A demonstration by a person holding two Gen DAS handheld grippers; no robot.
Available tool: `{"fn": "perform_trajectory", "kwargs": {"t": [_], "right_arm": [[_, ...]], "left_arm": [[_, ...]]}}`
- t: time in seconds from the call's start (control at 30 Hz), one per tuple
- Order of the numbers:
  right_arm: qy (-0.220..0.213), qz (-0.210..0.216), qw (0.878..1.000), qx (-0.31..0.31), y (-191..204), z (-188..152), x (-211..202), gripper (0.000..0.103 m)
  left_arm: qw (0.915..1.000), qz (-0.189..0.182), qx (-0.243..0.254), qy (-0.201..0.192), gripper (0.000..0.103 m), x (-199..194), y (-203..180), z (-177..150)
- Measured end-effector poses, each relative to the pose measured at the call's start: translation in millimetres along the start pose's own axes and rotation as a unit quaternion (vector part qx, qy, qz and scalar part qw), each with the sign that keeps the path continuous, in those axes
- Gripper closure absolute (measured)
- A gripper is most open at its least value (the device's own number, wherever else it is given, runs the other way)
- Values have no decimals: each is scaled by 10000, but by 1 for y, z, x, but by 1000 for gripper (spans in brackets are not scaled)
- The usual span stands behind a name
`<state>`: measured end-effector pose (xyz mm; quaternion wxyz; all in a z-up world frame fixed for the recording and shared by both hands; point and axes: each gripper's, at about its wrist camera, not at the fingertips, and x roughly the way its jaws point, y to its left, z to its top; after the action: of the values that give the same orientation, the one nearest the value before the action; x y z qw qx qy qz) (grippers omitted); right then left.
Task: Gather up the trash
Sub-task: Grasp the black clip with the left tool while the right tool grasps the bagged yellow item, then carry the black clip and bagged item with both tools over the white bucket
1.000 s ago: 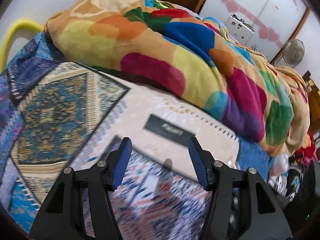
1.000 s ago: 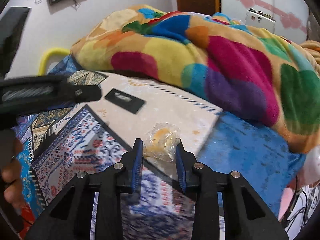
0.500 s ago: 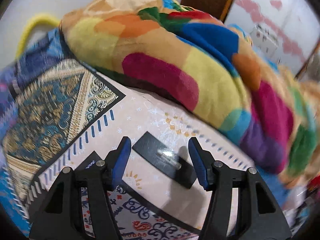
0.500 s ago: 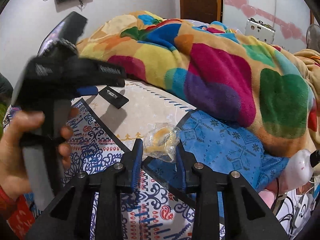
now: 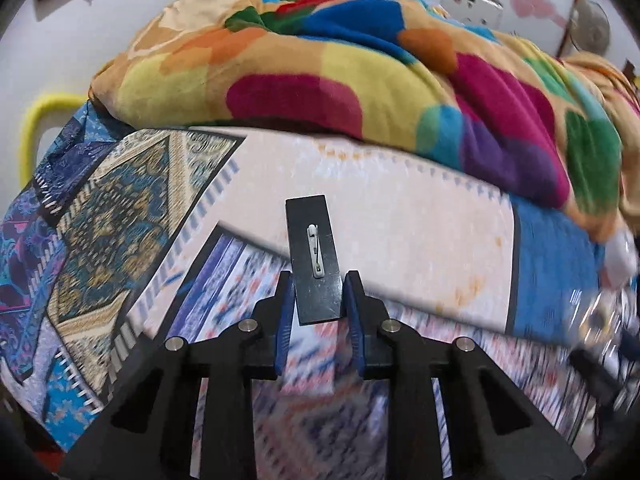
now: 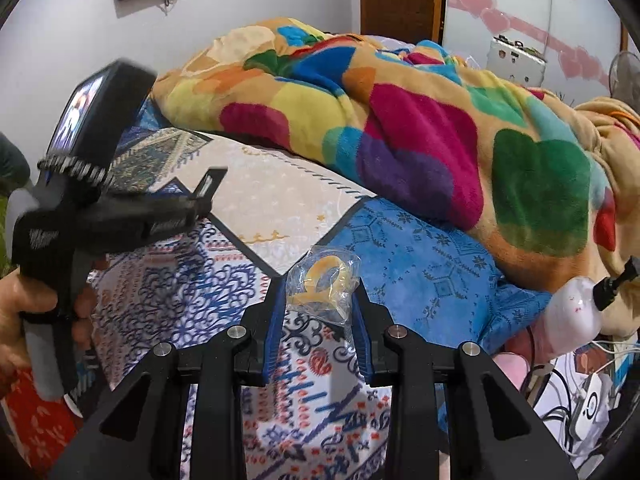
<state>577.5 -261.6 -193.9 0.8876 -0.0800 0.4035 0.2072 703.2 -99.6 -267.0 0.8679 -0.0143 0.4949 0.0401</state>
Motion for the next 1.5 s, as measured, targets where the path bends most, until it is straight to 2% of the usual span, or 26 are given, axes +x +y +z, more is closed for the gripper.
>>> {"fn": "perform_trajectory", "kwargs": {"t": [0.2, 0.43, 0.67, 0.93, 1.17, 1.5], "right_arm": [[-109, 43, 9999, -16, 9, 3, -25, 75], [-297, 113, 9995, -35, 33, 9, -69, 75], [-562, 244, 9979, -187, 74, 13, -116, 75], [-785, 512, 9946, -453, 138, 8, -157, 75], [-823, 863, 9908, -637, 198, -4, -173, 75], [-733, 1415, 9810, -1103, 288, -21, -178, 75]], "left_arm": [[9997, -150, 183, -60, 79, -37, 10, -32], [9980, -380, 231, -450, 79, -114, 23, -54], [9944, -600, 120, -859, 79, -201, 46, -79], [9907, -579, -87, -1224, 79, -277, 93, -124], [9892, -363, -261, -1398, 79, -316, 147, -175], [9877, -7, -721, -1389, 79, -338, 223, -258]]}}
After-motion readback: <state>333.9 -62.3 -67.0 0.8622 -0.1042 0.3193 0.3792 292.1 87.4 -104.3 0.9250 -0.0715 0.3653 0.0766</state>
